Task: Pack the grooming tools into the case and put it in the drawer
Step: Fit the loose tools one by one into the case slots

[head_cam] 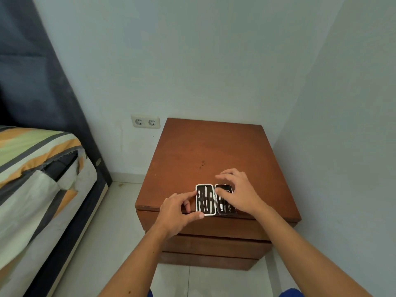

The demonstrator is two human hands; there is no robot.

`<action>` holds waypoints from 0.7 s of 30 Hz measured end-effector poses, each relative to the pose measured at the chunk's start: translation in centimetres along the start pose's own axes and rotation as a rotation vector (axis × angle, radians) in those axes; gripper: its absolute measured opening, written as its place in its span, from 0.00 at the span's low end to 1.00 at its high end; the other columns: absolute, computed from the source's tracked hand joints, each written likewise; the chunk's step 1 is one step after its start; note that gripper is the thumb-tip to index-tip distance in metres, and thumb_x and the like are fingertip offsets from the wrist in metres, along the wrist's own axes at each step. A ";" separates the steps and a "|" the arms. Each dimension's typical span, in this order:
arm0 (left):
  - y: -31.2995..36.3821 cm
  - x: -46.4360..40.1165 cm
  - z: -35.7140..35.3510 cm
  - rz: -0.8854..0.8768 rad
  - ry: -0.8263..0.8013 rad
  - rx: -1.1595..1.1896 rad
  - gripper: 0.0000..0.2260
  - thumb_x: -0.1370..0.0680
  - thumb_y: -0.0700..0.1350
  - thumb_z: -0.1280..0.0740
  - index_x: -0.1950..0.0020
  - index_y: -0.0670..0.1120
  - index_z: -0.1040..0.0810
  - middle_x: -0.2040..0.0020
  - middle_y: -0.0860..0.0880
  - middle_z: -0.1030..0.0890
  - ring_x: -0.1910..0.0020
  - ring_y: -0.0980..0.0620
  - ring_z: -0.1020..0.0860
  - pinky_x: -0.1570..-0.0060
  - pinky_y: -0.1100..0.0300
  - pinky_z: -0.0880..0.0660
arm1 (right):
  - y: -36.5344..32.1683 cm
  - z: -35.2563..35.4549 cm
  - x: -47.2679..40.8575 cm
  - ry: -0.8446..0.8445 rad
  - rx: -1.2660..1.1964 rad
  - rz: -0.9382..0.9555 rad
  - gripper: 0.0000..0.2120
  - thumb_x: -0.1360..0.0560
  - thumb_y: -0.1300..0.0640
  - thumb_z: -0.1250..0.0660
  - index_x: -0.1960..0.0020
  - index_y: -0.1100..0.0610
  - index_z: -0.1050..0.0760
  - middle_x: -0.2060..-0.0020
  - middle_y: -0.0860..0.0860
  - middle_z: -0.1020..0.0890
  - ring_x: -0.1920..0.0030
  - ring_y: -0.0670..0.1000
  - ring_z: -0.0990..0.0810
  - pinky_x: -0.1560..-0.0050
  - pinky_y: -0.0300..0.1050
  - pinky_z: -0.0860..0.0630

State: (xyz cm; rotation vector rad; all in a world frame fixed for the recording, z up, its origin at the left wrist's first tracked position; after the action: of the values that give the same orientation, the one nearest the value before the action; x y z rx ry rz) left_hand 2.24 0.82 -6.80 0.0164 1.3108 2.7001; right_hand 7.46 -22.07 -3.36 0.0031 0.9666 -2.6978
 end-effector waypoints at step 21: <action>1.8 -2.3 -0.5 0.128 0.264 -0.229 0.11 0.24 0.63 0.29 0.45 0.61 0.14 0.61 0.59 0.17 0.54 0.56 0.20 0.45 0.51 0.28 | 4.8 2.2 6.3 0.008 -0.128 -0.125 0.19 0.25 0.59 0.23 0.43 0.38 0.20 0.48 0.42 0.20 0.47 0.44 0.22 0.43 0.37 0.26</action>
State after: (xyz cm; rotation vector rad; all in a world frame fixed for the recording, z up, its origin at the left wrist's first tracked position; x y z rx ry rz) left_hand 4.29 -0.98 -5.54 -0.3001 1.0834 3.0295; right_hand 2.82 -28.59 -5.21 -0.0738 1.1768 -2.7441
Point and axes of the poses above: each hand's wrist, its own x-axis away from the middle knuckle, its own z-axis out of the back of the hand, y = z × x, the point moved 4 cm from there along -x, towards the middle knuckle
